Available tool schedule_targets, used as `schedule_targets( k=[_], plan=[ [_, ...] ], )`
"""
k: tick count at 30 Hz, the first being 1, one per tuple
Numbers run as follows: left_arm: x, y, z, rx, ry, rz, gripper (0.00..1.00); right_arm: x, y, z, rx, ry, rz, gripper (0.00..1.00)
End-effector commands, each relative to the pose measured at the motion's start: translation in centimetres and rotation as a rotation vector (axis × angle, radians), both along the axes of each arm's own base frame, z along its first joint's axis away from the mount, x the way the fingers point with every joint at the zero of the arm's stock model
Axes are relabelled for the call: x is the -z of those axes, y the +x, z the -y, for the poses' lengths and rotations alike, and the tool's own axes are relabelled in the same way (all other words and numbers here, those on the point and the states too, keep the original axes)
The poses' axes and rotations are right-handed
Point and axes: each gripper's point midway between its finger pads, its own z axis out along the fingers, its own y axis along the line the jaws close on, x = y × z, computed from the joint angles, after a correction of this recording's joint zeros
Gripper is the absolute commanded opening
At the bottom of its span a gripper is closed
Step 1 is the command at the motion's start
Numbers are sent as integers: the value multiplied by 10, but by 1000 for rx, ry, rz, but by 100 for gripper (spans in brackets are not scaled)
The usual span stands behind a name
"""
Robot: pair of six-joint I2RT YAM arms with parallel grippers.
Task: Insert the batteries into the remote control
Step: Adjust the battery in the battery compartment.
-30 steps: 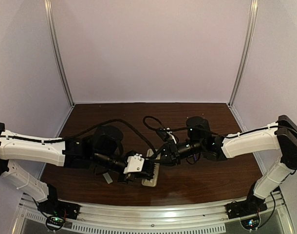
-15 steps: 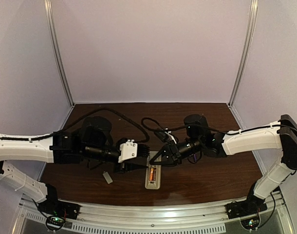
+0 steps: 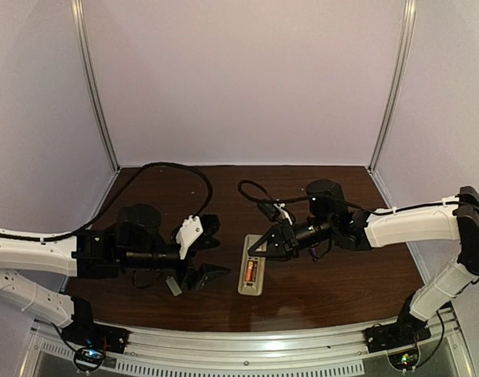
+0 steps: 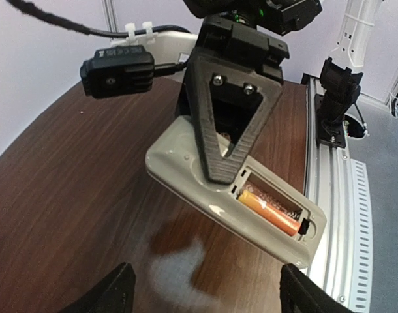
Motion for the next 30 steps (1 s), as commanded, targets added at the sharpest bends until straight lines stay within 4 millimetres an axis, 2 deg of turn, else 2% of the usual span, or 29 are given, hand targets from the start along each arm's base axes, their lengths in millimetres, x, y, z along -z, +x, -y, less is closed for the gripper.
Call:
schedule_targets(
  k=[1, 11, 22, 30],
  plan=[
    [-11, -10, 8, 15, -121, -135, 79, -17, 5, 0, 9, 35, 76, 0],
    [1, -22, 36, 130, -99, -220, 80, -22, -4, -4, -22, 35, 93, 0],
    [3, -22, 51, 146, -138, -268, 72, -24, -7, -6, -34, 32, 109, 0],
    [9, -18, 52, 127, -128, -275, 65, -25, -9, -6, -40, 34, 113, 0]
  ],
)
